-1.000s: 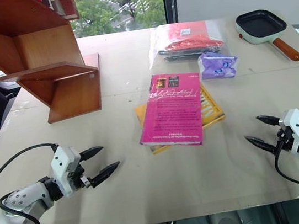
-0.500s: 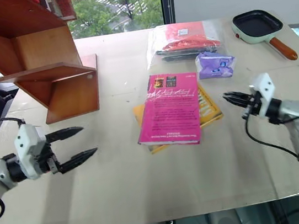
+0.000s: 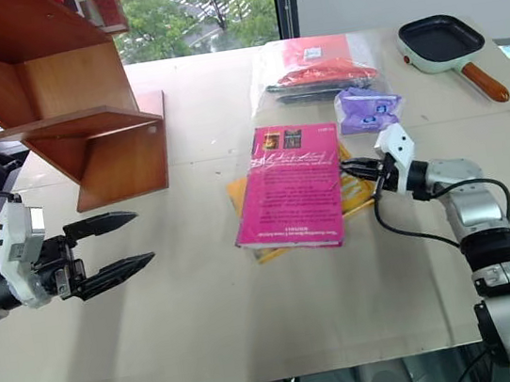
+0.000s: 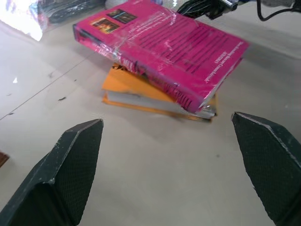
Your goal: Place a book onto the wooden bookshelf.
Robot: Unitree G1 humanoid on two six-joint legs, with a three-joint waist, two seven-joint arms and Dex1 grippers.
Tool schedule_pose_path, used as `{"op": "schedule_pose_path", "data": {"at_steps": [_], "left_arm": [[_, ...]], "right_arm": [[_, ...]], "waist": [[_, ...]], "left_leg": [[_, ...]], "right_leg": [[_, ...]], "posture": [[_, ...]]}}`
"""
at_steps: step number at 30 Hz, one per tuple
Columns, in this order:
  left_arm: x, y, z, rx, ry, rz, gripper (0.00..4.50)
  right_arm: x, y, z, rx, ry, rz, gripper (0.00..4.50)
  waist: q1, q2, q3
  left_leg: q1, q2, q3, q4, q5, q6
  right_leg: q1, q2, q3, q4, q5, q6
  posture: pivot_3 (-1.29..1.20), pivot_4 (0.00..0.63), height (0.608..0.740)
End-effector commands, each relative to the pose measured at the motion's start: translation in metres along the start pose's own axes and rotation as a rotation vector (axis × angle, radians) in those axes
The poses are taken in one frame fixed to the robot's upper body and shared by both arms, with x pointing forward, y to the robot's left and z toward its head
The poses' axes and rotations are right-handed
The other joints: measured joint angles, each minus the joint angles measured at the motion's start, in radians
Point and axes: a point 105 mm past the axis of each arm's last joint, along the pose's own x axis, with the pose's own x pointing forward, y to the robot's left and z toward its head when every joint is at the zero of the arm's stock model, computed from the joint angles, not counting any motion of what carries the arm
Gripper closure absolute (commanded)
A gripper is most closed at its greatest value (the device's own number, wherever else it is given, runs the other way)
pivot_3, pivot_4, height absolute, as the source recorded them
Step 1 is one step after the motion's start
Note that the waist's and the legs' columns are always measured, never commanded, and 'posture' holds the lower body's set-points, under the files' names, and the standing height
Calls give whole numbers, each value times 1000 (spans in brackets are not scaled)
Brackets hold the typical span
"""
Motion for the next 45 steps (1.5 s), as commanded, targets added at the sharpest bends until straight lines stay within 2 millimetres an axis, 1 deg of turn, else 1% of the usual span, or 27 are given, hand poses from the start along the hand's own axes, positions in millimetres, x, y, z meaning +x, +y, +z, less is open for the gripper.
{"op": "schedule_pose_path", "data": {"at_steps": [1, 5, 8, 11, 13, 18, 21, 24, 26, 28, 30, 31, 33, 34, 35, 36, 37, 38, 39, 40, 41, 42, 43, 45], "left_arm": [[-2, -4, 11, 36, -2, -15, 0], [-2, -5, 9, 26, 14, -23, 0], [-2, -6, 8, 22, 17, -25, 0], [-3, -6, 6, 19, 30, -27, 0], [-3, -6, 6, 18, 34, -26, 0], [-3, -6, 4, 10, 32, -23, 0], [-3, -5, 1, -4, 25, -12, 0], [1, -4, -7, -102, -27, 31, 0], [6, -5, -25, -206, 16, 70, 0], [11, -8, -44, -309, 73, 91, 0], [17, -10, -51, -400, 65, 96, 0], [22, -8, -51, -466, 21, 97, 0], [31, -1, -51, -579, -56, 87, 0], [36, 2, -49, -635, -96, 73, 0], [39, 6, -48, -680, -126, 56, 0], [41, 8, -46, -710, -145, 44, 0], [44, 11, -42, -762, -189, 15, 0], [48, 18, -36, -843, -250, -28, 0], [53, 22, -34, -913, -266, -79, 0], [59, 22, -34, -964, -250, -128, 0], [63, 24, -36, -1006, -226, -156, 0], [68, 26, -38, -1040, -199, -178, 0], [72, 28, -40, -1070, -180, -193, 0], [80, 33, -42, -1120, -147, -221, 0]], "right_arm": [[13, 7, 12, -59, -26, 59, 4450], [26, 16, 15, -61, -45, 98, 4450], [31, 19, 15, -65, -47, 109, 4450], [43, 30, 18, -68, -65, 151, 4450], [48, 34, 19, -65, -75, 162, 4450], [51, 38, 21, -61, -87, 172, 4450], [49, 36, 20, -69, -80, 162, 4450], [34, 24, 19, -89, -62, 108, 4450], [17, 14, 20, -124, -42, 72, 4450], [0, 12, 25, -136, -40, 67, 4450], [-16, 14, 36, -131, -82, 79, 4450], [-28, 17, 40, -130, -84, 87, 4450], [-45, 26, 45, -126, -67, 119, 4450], [-53, 31, 48, -119, -60, 139, 3920], [-59, 36, 51, -108, -53, 155, 3755], [-63, 39, 53, -98, -49, 165, 3361], [-67, 43, 55, -88, -45, 171, 2897], [-74, 48, 57, -75, -42, 175, 2310], [-80, 54, 60, -60, -44, 182, 1942], [-85, 60, 63, -47, -47, 192, 1285], [-87, 65, 66, -36, -52, 200, 973], [-88, 70, 70, -26, -60, 206, 369], [-89, 75, 73, -19, -68, 213, 33], [-91, 83, 77, -9, -82, 222, 33]], "waist": [[-8, 0, 0], [-11, 0, 0], [-11, 0, 0], [-11, 0, 0], [-11, 0, 0], [-10, 0, 0], [-11, 0, 0], [-10, 1, 1], [-10, 1, 1], [-5, 1, 1], [-5, 1, 1], [-4, 1, 1], [0, 1, 1], [0, 1, 1], [3, 1, 1], [3, 1, 2], [3, 0, 1], [1, -1, 2], [5, -1, 2], [6, -3, 2], [8, -4, 1], [5, -4, 1], [1, -4, 1], [0, -5, 2]], "left_leg": [[0, 0, 0, 0, 0, 0], [0, 0, 0, 0, 0, 0], [0, 0, 0, 0, 0, 0], [0, 0, 0, 0, 0, 0], [0, 0, 0, 0, 0, 0], [0, 0, 0, 0, 0, 0], [0, -1, 0, 0, 0, 0], [0, -1, 0, 0, 0, 0], [0, -1, 0, 0, 0, 0], [0, -2, 0, 0, 0, 0], [0, -2, -1, 0, 0, 0], [0, -2, -1, 0, 0, 0], [0, -2, -2, 0, 0, 0], [0, -2, -3, 0, 0, 0], [0, -2, -4, 0, 0, 0], [1, -2, -4, 0, 0, 0], [0, -2, -4, 1, 0, 0], [1, -2, -5, 1, 0, 0], [1, -2, -5, 2, 0, 0], [1, -3, -5, 2, 0, 0], [1, -3, -5, 3, 0, 0], [1, -3, -5, 3, 0, 0], [2, -3, -5, 3, 0, 0], [2, -3, -4, 3, 0, 0]], "right_leg": [[0, 0, 0, 0, 0, 0], [0, 0, 1, 0, 0, 0], [0, 0, 2, 0, 0, 0], [0, 0, 3, 0, 0, 0], [0, 0, 3, 0, 0, 0], [0, 0, 3, 0, 0, 0], [0, -1, 3, 0, 0, 0], [0, -1, 3, 0, 0, 0], [0, -2, 3, 0, 0, 0], [0, -5, 3, 0, 0, 0], [0, -6, 2, 0, 0, 0], [0, -6, 2, 0, 0, 0], [0, -6, 1, 1, 0, 0], [1, -6, -1, 1, 0, 0], [1, -6, -1, 2, 0, 0], [1, -5, -1, 2, 0, 0], [1, -4, -2, 3, 0, 0], [1, -5, -2, 3, 0, 0], [1, -3, -3, 3, 0, 0], [2, -1, -5, 5, 0, 1], [2, 1, -5, 5, 0, 1], [2, 1, -5, 5, 0, 1], [2, 1, -4, 5, 0, 1], [2, 1, -3, 5, 0, 1]], "posture": [[0, 150, 740], [0, 150, 740], [0, 150, 740], [0, 150, 740], [0, 150, 740], [0, 150, 740], [0, 150, 740], [0, 150, 740], [0, 150, 740], [0, 150, 740], [0, 150, 740], [0, 150, 740], [0, 150, 740], [0, 150, 740], [0, 150, 740], [0, 150, 740], [0, 150, 740], [0, 150, 740], [0, 150, 740], [0, 150, 740], [0, 150, 740], [0, 150, 740], [0, 150, 740], [0, 150, 740]]}}
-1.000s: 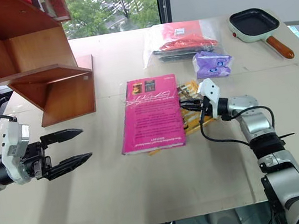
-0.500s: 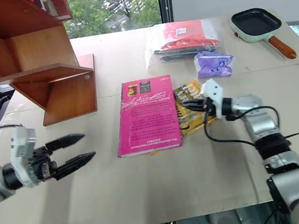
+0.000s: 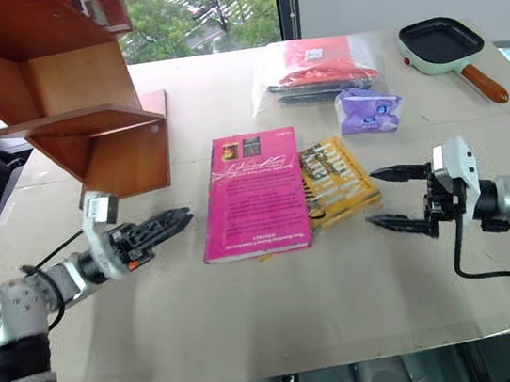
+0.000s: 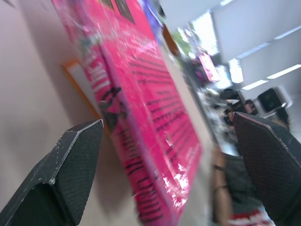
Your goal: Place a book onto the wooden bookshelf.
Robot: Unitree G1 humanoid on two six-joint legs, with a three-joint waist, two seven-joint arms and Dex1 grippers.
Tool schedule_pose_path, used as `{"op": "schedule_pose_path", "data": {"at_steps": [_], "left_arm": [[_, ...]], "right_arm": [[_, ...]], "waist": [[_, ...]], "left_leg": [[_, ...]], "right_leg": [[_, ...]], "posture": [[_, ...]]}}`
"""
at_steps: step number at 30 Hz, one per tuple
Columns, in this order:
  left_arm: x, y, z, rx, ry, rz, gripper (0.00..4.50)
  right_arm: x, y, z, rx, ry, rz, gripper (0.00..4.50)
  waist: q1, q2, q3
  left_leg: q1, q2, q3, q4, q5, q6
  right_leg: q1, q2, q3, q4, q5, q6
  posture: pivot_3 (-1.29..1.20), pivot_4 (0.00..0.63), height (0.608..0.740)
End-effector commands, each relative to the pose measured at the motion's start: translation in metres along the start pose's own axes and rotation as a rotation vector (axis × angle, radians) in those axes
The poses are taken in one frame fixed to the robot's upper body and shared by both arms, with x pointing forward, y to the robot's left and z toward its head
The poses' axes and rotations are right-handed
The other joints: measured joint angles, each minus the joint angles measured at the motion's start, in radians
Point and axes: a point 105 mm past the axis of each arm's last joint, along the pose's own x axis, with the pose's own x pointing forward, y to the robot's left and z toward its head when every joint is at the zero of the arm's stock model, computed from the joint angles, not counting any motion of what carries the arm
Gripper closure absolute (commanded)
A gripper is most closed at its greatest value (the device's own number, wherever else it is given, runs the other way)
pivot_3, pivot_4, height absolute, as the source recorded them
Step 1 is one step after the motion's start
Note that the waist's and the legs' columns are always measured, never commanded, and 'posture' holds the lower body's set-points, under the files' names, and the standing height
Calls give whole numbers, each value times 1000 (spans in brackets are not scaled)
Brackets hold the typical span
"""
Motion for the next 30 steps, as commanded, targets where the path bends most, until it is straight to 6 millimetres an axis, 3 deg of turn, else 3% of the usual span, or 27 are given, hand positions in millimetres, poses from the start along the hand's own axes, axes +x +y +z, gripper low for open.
{"op": "schedule_pose_path", "data": {"at_steps": [1, 11, 14, 19, 20, 22, 26, 30], "left_arm": [[8, 8, 1, -103, 78, -15, 0], [29, 15, -6, -206, 306, -74, 0], [31, 10, -5, -226, 329, -113, 742], [27, 13, -14, -223, 365, -108, 3139], [27, 13, -12, -216, 350, -110, 3874], [28, 11, -7, -166, 311, -115, 4440], [29, 3, 9, 101, 228, -62, 4440], [36, -55, 24, 419, 169, -127, 4440]], "right_arm": [[-1, 16, 22, -23, -51, 26, 33], [1, 35, 30, 1, -86, 4, 33], [1, 39, 30, 5, -97, 4, 0], [0, 40, 28, 15, -100, 5, 0], [-1, 41, 27, 16, -101, 5, 0], [-1, 41, 27, 15, -107, 4, 0], [-7, 30, 27, 16, -141, -38, 0], [-15, 16, 24, -9, -160, -63, 0]], "waist": [[-1, -1, 0], [-4, -3, 1], [-5, -3, 1], [-5, -4, 1], [-5, -4, 1], [-6, -4, 1], [-4, -4, 1], [-1, -8, 4]], "left_leg": [[0, 0, 0, 0, 0, 0], [-1, 0, 0, 0, 0, 0], [-2, 0, 0, 0, 0, 0], [-2, 0, 0, 0, 0, 0], [-2, 0, 0, 0, 0, 0], [-2, 0, -1, 0, 0, 0], [-3, 1, -1, 0, 0, 0], [-3, 2, 0, 1, 0, 0]], "right_leg": [[0, 0, 0, 0, 0, 0], [0, 0, 0, -1, 0, 0], [-1, 0, 0, -1, 0, 0], [-1, 0, 0, -2, 0, 0], [-1, 0, 0, -1, 0, 0], [-1, 0, 0, -1, 0, 0], [-1, -1, 2, -1, 0, 0], [-1, -7, 4, -1, 0, 0]], "posture": [[0, 150, 740], [0, 150, 740], [0, 150, 740], [0, 150, 740], [0, 150, 740], [0, 150, 740], [0, 150, 740], [0, 150, 740]]}}
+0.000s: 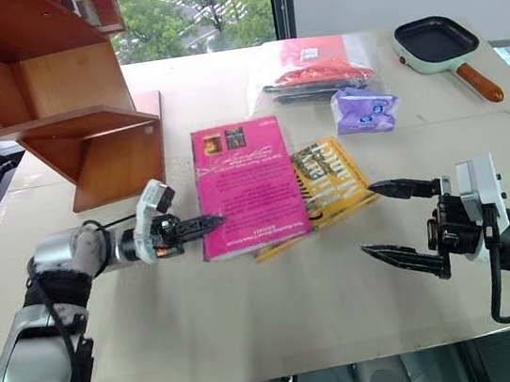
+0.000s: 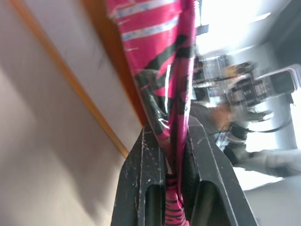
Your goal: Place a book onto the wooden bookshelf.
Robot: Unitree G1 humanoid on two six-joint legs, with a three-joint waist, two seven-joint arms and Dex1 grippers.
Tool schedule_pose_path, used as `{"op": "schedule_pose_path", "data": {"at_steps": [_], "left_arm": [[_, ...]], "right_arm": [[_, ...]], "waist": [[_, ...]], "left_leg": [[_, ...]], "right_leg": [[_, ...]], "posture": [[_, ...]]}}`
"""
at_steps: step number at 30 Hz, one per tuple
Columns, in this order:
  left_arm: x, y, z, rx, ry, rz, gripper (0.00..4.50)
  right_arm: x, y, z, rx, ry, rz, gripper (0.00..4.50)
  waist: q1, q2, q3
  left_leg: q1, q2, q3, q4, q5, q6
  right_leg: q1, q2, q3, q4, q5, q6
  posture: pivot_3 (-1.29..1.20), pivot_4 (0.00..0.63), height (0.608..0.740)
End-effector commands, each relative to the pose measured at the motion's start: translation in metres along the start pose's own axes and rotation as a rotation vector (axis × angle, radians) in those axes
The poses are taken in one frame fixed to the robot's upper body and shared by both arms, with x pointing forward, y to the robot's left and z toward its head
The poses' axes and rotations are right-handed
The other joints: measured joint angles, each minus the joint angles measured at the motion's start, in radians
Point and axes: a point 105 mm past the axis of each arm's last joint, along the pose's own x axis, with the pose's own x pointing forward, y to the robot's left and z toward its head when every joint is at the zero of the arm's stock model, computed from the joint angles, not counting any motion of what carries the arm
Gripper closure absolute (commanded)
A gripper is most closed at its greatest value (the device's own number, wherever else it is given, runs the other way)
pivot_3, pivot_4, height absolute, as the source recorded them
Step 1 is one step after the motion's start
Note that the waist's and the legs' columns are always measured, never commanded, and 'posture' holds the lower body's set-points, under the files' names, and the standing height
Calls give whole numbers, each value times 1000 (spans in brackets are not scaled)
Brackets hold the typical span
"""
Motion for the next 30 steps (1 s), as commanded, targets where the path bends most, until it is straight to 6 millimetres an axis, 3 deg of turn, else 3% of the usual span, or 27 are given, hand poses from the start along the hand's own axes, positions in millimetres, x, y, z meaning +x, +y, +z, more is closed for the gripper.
{"op": "schedule_pose_path", "data": {"at_steps": [1, 3, 6, 10, 14, 16, 20, 30], "left_arm": [[4, -56, 34, 346, -46, -24, 4440], [14, -81, 44, 573, -43, 31, 4440], [28, -116, 70, 1008, -78, 220, 4440], [29, -136, 95, 1462, -77, 488, 4440], [17, -147, 118, 1914, 67, 754, 4440], [11, -159, 130, 2112, 139, 873, 4440], [-9, -175, 147, 2262, 142, 1088, 4440], [-50, -180, 162, 2346, 278, 1409, 4440]], "right_arm": [[-5, -10, 7, -58, -29, -4, 0], [-6, -19, 8, -65, -45, 11, 0], [-8, -34, 24, -75, -175, 58, 0], [-10, -55, 25, -8, -185, 114, 0], [-7, -75, 33, 17, -219, 144, 0], [0, -82, 46, 37, -269, 174, 0], [20, -88, 73, 27, -357, 236, 0], [35, -98, 77, 12, -369, 257, 0]], "waist": [[6, 0, 0], [10, -1, 1], [21, -1, 1], [22, 0, 2], [16, 2, 4], [18, 2, 4], [15, 3, 6], [20, 1, 7]], "left_leg": [[0, 0, 0, 0, 0, 0], [0, 0, 0, 0, 0, 0], [0, -1, 1, 0, 0, -1], [1, -3, 1, -1, 1, -3], [2, -3, 4, -3, 3, -4], [2, -2, 5, -3, 1, -2], [1, -2, 7, -3, 1, -1], [-1, -2, 9, -2, 0, 1]], "right_leg": [[0, 0, 0, 0, 0, 0], [0, 0, 0, 0, 0, 0], [0, -1, 0, -1, 0, 0], [1, 0, 1, -2, 1, 1], [0, 6, 4, -2, 1, 1], [-1, 7, 5, -3, 1, 1], [-1, 8, 5, -3, 1, 1], [-2, 8, 3, -3, 2, 4]], "posture": [[0, 150, 740], [0, 150, 740], [0, 150, 740], [0, 150, 740], [0, 150, 740], [0, 150, 740], [0, 150, 740], [0, 150, 740]]}}
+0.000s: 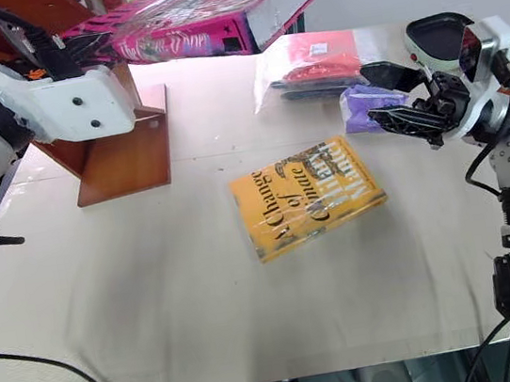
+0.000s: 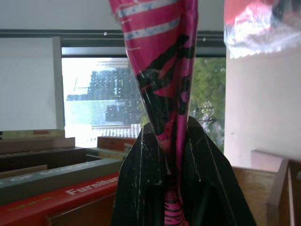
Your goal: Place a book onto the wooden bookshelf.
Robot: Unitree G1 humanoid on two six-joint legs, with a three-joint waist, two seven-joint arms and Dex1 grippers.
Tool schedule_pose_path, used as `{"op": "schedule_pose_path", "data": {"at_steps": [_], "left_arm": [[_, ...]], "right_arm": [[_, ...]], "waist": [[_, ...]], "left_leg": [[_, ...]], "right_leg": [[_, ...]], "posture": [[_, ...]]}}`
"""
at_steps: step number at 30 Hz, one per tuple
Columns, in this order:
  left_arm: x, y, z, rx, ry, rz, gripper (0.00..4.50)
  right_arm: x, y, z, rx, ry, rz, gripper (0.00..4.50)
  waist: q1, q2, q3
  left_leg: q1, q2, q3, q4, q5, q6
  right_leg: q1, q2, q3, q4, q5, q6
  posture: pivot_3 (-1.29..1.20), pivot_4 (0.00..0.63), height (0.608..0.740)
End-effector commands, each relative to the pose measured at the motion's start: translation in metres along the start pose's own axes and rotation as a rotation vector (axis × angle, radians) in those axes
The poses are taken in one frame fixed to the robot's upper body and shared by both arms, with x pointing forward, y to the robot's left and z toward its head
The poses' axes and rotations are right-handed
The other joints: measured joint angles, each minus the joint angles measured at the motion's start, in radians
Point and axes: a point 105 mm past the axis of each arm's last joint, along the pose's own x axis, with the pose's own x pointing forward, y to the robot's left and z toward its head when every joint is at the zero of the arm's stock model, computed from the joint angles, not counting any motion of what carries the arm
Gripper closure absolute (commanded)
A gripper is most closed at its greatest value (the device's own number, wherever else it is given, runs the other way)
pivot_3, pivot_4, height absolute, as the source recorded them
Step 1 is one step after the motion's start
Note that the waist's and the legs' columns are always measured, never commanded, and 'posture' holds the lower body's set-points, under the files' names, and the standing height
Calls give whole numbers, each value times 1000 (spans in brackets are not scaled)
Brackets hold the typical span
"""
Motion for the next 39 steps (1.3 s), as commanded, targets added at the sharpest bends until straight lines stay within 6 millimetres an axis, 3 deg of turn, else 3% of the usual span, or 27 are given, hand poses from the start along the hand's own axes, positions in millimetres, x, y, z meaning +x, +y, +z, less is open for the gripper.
{"op": "schedule_pose_path", "data": {"at_steps": [1, 8, 19, 26, 34, 39], "left_arm": [[-16, 31, -19, 89, 124, 120, 4440], [-33, 4, -55, 26, 310, -10, 4440], [-48, -19, -94, -31, 465, -158, 4440], [-51, -39, -111, -77, 502, -221, 4440], [-60, -42, -146, -109, 599, -280, 4440], [-70, -44, -156, -129, 638, -326, 4440]], "right_arm": [[4, -2, 10, -73, 2, 15, 0], [9, -8, 9, -93, -10, 1, 0], [3, -33, -1, -209, 82, -235, 0], [0, -31, -2, -220, 100, -260, 0], [-2, -27, -5, -235, 112, -266, 0], [-5, -26, -6, -235, 117, -274, 0]], "waist": [[-2, 0, 0], [-21, 0, 0], [-25, 0, 0], [-25, 0, 0], [-27, 0, 0], [-31, 0, 0]], "left_leg": [[0, 0, 1, 0, 0, 0], [1, 2, 3, -1, 0, 0], [1, 2, 5, -1, 0, 0], [1, 2, 6, -1, 0, 0], [1, 2, 6, -1, 0, 0], [1, 2, 8, -1, 0, 0]], "right_leg": [[-1, 0, 1, 0, 0, 0], [-2, 1, 3, 3, 0, 1], [-4, 1, 5, 3, 0, 1], [-4, 0, 6, 3, 1, 1], [-4, 0, 5, 4, 1, 1], [-6, 0, 7, 4, 1, 1]], "posture": [[0, 150, 740], [0, 150, 740], [0, 150, 740], [0, 150, 740], [0, 150, 740], [0, 150, 740]]}}
